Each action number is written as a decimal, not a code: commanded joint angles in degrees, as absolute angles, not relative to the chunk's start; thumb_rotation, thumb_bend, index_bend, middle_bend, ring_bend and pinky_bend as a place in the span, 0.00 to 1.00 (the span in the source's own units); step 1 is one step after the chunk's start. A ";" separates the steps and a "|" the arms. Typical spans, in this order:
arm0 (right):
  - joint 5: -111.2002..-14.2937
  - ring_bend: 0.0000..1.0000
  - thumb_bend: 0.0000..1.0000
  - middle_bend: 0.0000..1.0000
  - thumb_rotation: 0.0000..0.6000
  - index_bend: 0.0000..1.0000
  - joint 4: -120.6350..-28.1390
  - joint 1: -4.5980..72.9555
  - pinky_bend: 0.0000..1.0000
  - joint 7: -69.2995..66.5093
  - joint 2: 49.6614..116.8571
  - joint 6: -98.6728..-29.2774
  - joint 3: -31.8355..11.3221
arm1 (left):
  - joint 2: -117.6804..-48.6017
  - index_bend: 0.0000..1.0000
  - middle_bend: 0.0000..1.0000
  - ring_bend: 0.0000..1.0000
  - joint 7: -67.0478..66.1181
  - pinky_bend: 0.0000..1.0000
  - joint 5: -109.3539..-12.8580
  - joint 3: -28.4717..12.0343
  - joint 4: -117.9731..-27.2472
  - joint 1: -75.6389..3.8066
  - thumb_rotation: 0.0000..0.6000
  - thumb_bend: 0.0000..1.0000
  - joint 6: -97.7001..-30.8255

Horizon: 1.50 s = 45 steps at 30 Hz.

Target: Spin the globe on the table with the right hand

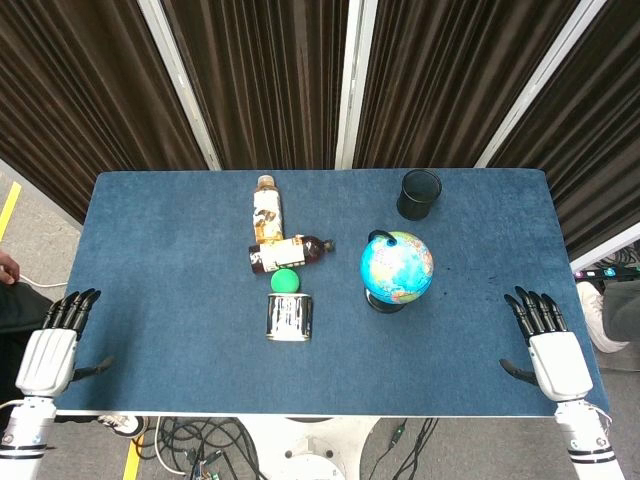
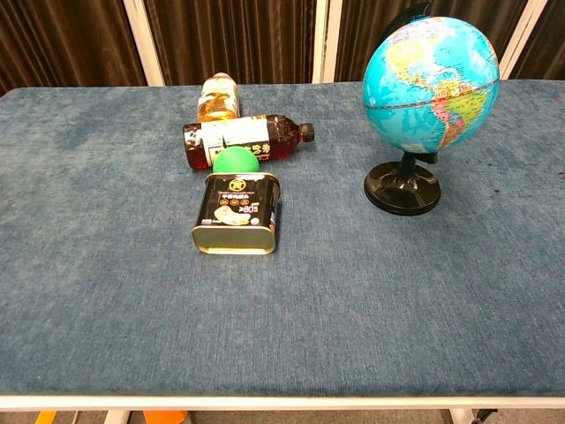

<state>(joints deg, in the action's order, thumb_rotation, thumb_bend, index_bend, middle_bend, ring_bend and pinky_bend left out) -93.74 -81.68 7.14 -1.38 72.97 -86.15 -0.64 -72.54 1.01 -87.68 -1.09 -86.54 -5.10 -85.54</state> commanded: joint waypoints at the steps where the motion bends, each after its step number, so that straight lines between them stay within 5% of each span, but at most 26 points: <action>1: -93.83 0.00 0.00 0.00 1.00 0.00 -81.85 7.31 0.00 -0.99 73.12 -85.70 -0.45 | -72.56 0.07 0.08 0.04 1.22 0.11 -87.57 -0.95 -86.37 -4.92 1.00 0.08 -85.55; 23: -101.45 0.00 0.00 0.00 1.00 0.00 -94.89 15.70 0.00 12.18 74.51 -80.86 -3.24 | -73.29 0.07 0.08 0.04 2.28 0.11 -87.17 -0.96 -84.51 -4.95 1.00 0.08 -85.10; 33: -98.06 0.00 0.00 0.00 1.00 0.00 -98.36 19.55 0.00 19.74 76.55 -74.59 -5.35 | -73.06 0.07 0.08 0.04 2.68 0.11 -86.97 -0.96 -84.36 -4.76 1.00 0.08 -85.18; 45: -95.03 0.00 0.00 0.00 1.00 0.00 -97.99 19.50 0.00 19.59 75.52 -74.95 -5.56 | -73.12 0.07 0.08 0.04 2.77 0.11 -87.06 -0.92 -84.22 -4.92 1.00 0.08 -84.86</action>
<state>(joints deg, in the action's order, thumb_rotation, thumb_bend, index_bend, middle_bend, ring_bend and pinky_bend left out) -95.16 -98.08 19.51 19.72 75.62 -74.92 -5.53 -73.12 2.77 -87.06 -0.92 -84.21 -4.91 -84.86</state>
